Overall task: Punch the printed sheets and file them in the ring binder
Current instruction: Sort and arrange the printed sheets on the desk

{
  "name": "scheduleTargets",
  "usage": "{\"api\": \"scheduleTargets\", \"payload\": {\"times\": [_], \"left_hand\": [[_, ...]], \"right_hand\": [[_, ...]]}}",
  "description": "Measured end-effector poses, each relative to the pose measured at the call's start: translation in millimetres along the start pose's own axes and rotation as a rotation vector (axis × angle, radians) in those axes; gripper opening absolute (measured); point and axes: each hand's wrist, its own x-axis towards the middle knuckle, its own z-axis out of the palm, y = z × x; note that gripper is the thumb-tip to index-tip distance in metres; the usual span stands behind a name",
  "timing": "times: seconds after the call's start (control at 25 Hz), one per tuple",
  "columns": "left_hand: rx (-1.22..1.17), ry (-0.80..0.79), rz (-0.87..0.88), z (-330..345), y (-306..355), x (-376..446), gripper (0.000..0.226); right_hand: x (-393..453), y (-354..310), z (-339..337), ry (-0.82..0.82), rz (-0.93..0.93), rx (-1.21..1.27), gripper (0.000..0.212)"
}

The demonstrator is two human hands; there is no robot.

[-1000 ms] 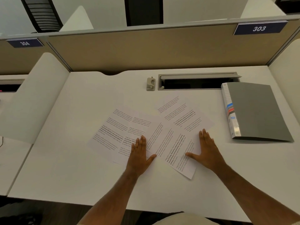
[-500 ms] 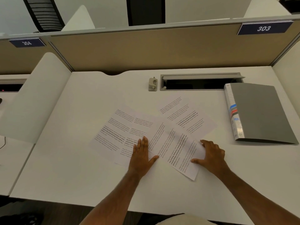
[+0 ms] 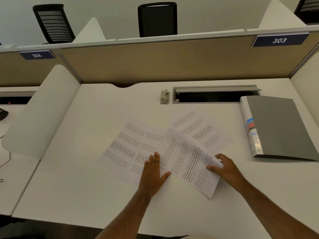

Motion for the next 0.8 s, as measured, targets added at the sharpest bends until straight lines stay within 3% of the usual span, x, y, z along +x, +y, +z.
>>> {"api": "scheduleTargets", "payload": {"times": [0.36, 0.56, 0.68, 0.8], "left_hand": [[-0.103, 0.096, 0.022, -3, 5, -4, 0.085], [-0.553, 0.237, -0.033, -26, 56, -5, 0.071], [-0.997, 0.337, 0.002, -53, 87, 1, 0.051], [-1.396, 0.253, -0.125, -68, 97, 11, 0.042]], "right_hand": [[-10, -20, -14, 0.096, -0.027, 0.293, 0.04], [-17, -34, -2, 0.144, -0.033, 0.487, 0.041], [-19, -43, 10, 0.163, -0.052, 0.574, 0.047], [-19, -51, 24, 0.156, -0.079, 0.595, 0.047]]}}
